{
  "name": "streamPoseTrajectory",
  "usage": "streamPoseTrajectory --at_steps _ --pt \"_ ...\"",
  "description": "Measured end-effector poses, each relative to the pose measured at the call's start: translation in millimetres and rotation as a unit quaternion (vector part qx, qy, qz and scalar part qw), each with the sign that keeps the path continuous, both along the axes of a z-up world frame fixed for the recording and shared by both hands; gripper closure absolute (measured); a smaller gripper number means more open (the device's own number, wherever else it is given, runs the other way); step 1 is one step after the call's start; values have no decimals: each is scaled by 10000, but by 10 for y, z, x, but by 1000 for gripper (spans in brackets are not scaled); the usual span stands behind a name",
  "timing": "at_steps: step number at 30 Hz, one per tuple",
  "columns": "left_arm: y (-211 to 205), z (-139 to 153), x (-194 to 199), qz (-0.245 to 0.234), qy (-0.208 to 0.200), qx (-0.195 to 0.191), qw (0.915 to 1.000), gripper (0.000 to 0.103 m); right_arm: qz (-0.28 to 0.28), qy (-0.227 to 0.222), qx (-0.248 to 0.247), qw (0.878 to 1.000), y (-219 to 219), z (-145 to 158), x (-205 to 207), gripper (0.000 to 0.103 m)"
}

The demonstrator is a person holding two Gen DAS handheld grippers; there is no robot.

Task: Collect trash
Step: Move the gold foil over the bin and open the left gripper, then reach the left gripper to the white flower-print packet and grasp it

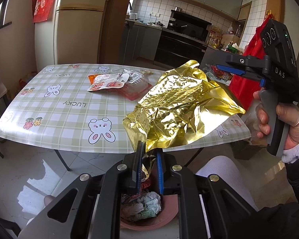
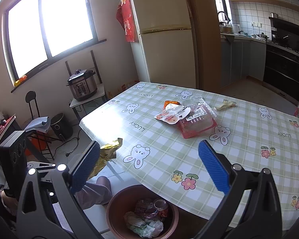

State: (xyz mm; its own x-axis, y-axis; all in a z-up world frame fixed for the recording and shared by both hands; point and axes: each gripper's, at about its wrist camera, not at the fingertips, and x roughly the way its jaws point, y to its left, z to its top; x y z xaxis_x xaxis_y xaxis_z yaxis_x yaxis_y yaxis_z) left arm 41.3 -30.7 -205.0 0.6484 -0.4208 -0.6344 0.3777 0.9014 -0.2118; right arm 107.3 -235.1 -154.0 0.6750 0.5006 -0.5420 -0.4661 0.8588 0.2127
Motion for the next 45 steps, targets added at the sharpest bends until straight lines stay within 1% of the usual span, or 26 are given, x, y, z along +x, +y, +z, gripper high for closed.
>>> streamPoseTrajectory --at_steps 3,6,8,9,12,14,15,16,17,19,22,31,33,37,38,40,41,43,45 --pt "-36 -20 -3 -141 37 -42 9999 90 3 29 -6 10000 14 -9 5 6" --pt "-110 -55 -12 -307 49 12 9995 86 24 36 -12 10000 32 -10 6 6" --pt "-141 -83 -12 -397 93 7 9992 73 36 33 -30 10000 42 -9 6 6" --pt "-148 -88 -15 -416 87 2 9991 70 39 37 -34 10000 45 -11 8 6" --pt "-116 -74 -10 -318 19 7 9995 53 19 52 -48 10000 48 -14 15 6" --pt "-59 -45 -2 -176 -58 -24 9998 33 2 65 -36 10000 41 -18 22 6" --pt "-25 -32 3 -72 -103 -31 9999 28 -11 69 -34 10000 37 -21 24 6" --pt "-7 -7 -8 29 -138 -20 9999 19 -24 75 -35 10000 32 -25 31 6" --pt "25 3 -1 136 -165 -2 9998 13 -32 83 -38 10000 29 -29 34 6" --pt "91 16 21 368 -196 56 9991 9 -41 106 -44 9999 27 -48 41 6" --pt "201 21 71 681 -179 110 9975 6 -48 135 -64 9999 26 -76 53 6" --pt "522 -16 159 1398 -132 101 9900 6 -42 265 -153 9995 53 -224 129 6" --pt "560 -37 190 1478 -88 120 9889 6 -57 293 -222 9993 64 -284 159 6" --pt "622 -78 334 1563 85 -31 9877 6 -95 363 -336 9987 66 -435 247 6" --pt "603 -82 379 1607 95 60 9869 6 -108 406 -335 9986 55 -479 281 6" --pt "532 -82 496 1634 33 406 9857 6 -182 495 -324 9981 20 -573 357 6" --pt "500 -73 548 1610 -11 488 9858 6 -232 542 -323 9977 -2 -623 402 6" --pt "466 -58 698 1585 -9 508 9861 6 -332 628 -341 9969 -45 -712 505 6" --pt "454 -48 869 1601 32 442 9861 6 -408 691 -362 9961 -91 -783 619 6"
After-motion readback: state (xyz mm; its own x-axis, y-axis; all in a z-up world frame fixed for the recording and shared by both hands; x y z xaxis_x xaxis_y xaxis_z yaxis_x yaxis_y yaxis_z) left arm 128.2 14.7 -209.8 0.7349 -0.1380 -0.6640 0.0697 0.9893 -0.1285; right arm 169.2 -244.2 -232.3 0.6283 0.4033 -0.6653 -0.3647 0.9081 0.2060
